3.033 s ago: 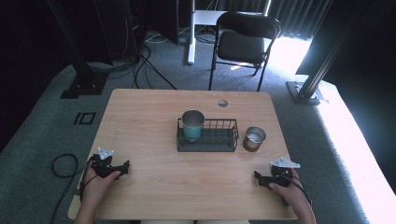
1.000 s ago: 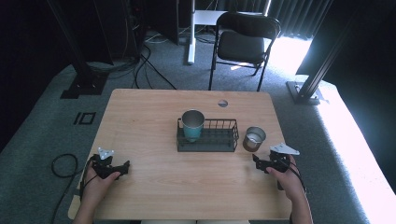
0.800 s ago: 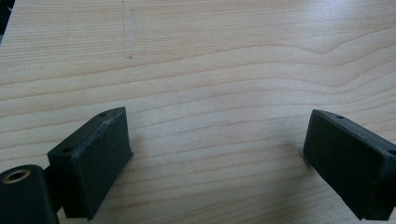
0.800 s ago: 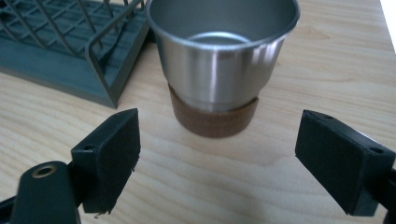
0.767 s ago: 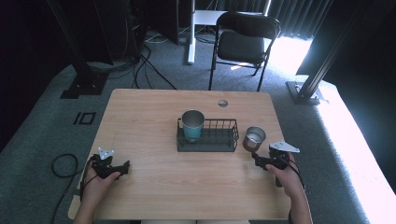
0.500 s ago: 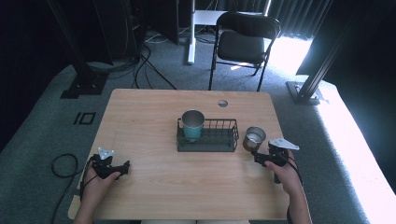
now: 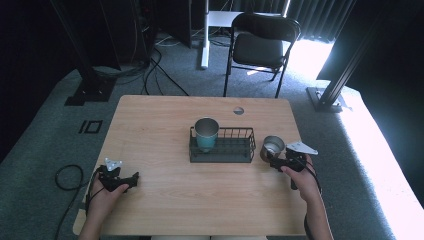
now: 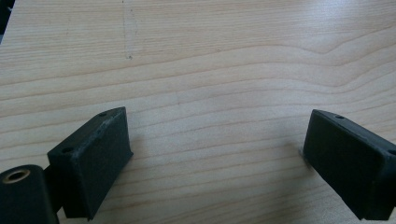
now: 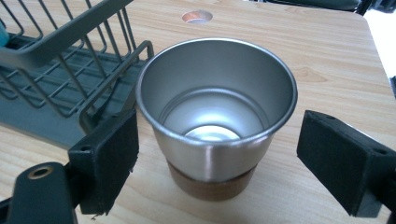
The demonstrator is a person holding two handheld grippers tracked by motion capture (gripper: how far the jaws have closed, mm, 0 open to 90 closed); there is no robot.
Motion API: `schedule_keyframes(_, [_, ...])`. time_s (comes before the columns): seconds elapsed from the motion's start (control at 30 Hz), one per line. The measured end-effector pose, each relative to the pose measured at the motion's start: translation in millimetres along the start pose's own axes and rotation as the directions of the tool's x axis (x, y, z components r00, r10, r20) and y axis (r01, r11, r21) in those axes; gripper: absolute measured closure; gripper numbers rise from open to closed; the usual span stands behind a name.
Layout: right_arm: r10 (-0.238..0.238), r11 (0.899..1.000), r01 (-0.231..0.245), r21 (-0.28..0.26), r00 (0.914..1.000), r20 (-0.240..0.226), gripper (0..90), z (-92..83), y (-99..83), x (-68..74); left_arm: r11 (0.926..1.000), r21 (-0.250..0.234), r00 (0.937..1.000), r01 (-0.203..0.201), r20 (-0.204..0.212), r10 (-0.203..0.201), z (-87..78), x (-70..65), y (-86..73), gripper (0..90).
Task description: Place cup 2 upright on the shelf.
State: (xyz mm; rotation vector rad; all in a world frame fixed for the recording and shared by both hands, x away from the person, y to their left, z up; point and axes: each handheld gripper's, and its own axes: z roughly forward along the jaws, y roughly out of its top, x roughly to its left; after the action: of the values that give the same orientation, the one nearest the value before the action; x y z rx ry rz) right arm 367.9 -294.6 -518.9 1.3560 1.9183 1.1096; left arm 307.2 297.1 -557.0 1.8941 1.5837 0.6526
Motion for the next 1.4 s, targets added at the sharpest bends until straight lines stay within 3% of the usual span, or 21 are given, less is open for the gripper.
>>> schedule_keyframes(0.7, [-0.005, 1.000, 0.005, -0.016, 1.0000, 0.000, 14.5, 18.5, 5.5, 3.3, 1.0000, 0.000, 1.0000, -0.001, 0.000, 0.001, 0.0, 0.1, 0.0, 8.1])
schedule_keyframes(0.93, [-0.013, 1.000, 0.013, -0.002, 0.9999, 0.010, 15.8, 16.6, 8.2, 2.2, 1.0000, 0.000, 1.0000, 0.000, 0.000, 0.000, 0.0, 0.0, 0.0, 8.1])
schedule_keyframes(1.17, [0.014, 1.000, -0.013, -0.017, 0.9998, 0.016, 16.4, 11.6, 15.3, -0.2, 1.0000, 0.000, 1.0000, 0.000, 0.000, 0.000, 0.0, 0.0, 0.0, 8.1])
schedule_keyframes(1.4, [0.008, 1.000, -0.008, -0.029, 0.9998, 0.018, 16.9, 5.4, 23.7, -1.9, 1.0000, 0.000, 1.0000, 0.001, 0.000, -0.001, 0.0, 0.0, 0.0, 8.1])
